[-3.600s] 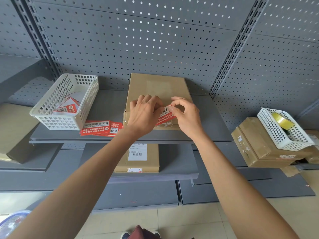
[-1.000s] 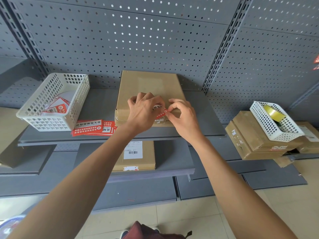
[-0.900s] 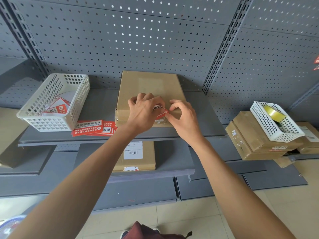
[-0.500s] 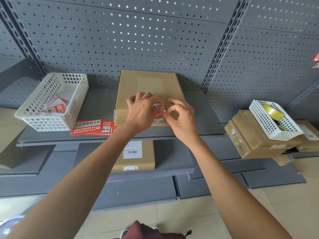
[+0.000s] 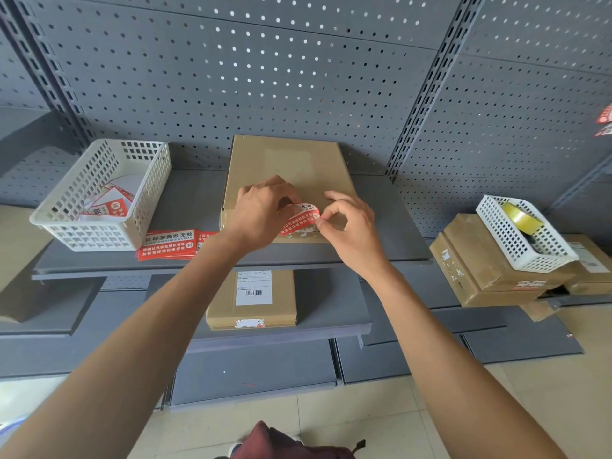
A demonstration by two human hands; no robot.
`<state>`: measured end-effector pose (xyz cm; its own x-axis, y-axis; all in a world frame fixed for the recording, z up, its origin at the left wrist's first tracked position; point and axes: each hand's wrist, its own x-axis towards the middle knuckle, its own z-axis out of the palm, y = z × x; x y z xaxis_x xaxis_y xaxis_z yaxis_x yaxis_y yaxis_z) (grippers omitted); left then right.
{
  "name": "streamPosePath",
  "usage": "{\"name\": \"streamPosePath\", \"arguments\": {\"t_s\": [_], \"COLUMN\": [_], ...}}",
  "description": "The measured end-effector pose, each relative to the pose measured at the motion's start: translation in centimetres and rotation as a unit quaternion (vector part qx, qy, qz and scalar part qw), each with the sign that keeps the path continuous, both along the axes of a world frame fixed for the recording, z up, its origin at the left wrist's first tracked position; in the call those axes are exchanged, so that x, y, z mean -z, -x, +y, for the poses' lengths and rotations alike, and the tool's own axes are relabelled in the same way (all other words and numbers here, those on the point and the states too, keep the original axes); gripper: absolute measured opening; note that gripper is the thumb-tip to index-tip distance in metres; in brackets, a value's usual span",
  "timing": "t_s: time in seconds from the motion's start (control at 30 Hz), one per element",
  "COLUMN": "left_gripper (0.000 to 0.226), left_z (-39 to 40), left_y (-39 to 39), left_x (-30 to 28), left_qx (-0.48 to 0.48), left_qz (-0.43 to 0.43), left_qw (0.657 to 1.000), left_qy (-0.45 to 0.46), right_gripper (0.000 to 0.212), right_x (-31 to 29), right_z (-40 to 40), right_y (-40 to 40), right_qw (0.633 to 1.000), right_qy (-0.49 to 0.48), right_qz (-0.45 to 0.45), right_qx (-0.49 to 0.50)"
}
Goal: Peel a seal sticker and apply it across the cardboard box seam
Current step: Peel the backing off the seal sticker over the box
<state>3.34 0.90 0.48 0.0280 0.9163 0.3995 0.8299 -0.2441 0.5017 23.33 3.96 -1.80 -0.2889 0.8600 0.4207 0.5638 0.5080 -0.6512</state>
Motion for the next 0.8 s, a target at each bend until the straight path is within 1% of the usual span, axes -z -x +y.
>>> {"name": "streamPosePath", "arguments": {"t_s": [0.13,0.2,0.3,0.37,0.5,0.57,0.7,0.8], "left_gripper": [0.006,0.006,0.006,0.008,0.021,0.025,0.010,0.005], "left_z": [0.1,0.2,0.2,0.1,-0.4,-0.6,-0.7,-0.7], "left_y": [-0.1,-0.1,-0.1,-0.1,0.5,1.0,1.7,1.5], "left_x": [0.1,0.2,0.2,0.2,0.2,0.4,1.3,1.4], "left_qx": [0.000,0.001,0.001,0.005,0.027,0.020,0.019,0.019], "left_qz": [0.000,-0.001,-0.001,-0.004,-0.037,-0.043,-0.017,-0.008], "left_qw": [1.000,1.000,1.000,1.000,0.999,0.999,0.999,0.998], "left_qy": [0.002,0.000,-0.002,-0.001,-0.016,-0.020,-0.044,-0.056], "right_gripper": [0.023,0.025,0.015,0.006,0.004,0.004,0.003,0.004], "right_x": [-0.7,-1.0,-1.0,-0.8,-0.6,-0.6,-0.5,-0.6], "right_z": [-0.3,-0.3,-0.1,0.1,0.2,0.3,0.2,0.3], "right_y": [0.2,0.7,1.8,2.4,2.5,2.4,2.4,2.3], "right_qw": [0.999,0.999,0.999,0.999,0.998,0.998,0.999,0.999], "right_qy": [0.024,0.015,-0.039,-0.049,-0.054,-0.053,-0.040,-0.026], "right_qz": [0.029,0.029,0.001,-0.018,-0.016,-0.014,-0.010,-0.009], "right_qx": [0.014,0.013,0.007,0.013,0.022,0.021,0.021,0.020]}}
